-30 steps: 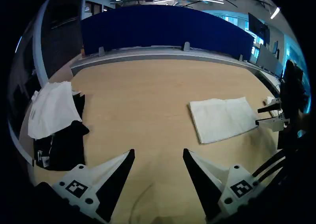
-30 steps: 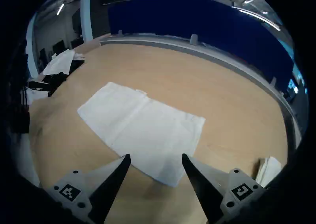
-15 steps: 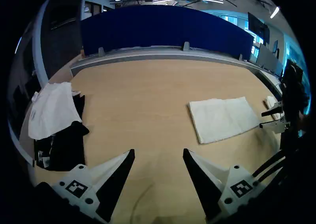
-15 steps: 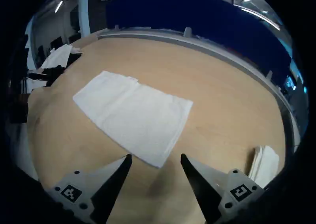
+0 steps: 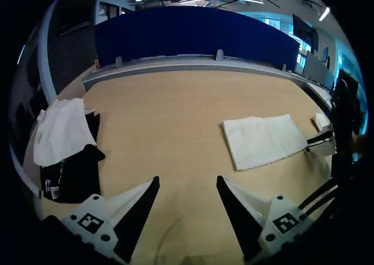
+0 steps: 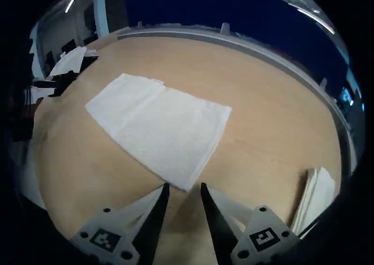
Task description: Fold towel
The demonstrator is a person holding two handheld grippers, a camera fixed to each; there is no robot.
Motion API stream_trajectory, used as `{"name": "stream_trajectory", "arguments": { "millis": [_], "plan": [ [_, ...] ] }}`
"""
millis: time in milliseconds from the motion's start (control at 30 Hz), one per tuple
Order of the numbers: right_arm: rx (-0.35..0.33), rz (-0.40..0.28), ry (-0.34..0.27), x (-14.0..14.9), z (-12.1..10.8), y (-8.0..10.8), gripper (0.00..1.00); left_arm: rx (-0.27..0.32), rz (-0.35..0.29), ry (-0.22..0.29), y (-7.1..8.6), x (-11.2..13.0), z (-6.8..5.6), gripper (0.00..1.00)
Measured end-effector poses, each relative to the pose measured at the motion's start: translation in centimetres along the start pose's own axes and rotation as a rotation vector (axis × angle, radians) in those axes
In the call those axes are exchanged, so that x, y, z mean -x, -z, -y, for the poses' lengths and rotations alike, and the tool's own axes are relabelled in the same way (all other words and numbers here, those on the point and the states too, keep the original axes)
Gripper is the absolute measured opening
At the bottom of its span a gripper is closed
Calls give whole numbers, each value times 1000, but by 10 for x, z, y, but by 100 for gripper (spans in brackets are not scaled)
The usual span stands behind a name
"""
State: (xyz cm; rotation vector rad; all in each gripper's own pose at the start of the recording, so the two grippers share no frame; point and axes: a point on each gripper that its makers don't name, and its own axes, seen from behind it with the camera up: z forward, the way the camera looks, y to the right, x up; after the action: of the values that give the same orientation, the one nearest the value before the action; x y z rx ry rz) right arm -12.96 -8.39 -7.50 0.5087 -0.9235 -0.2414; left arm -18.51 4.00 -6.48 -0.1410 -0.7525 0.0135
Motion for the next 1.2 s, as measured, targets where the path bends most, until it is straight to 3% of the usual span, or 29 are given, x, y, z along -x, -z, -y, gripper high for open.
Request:
{"name": "stream_trajectory", "arguments": {
  "millis": [167,433,567,867,1200],
  "plan": [
    [-4,6,-8,0,-1,-3,40,3,0,-2,-1,-1,-1,90],
    [-4,3,-9,-1,-3,-4,15,5,0,-5,-3,0,-1,90],
    [-8,0,-8,-2,-2,-4,8,5,1,-6,-3,1,-1,90],
    [-8,-21,4,-8,4,1,5,5,-1,-7,-2,-1,-1,90],
    [0,-106,12,-49,4,19,5,4,-3,-9,0,-2,0,90]
  ]
}}
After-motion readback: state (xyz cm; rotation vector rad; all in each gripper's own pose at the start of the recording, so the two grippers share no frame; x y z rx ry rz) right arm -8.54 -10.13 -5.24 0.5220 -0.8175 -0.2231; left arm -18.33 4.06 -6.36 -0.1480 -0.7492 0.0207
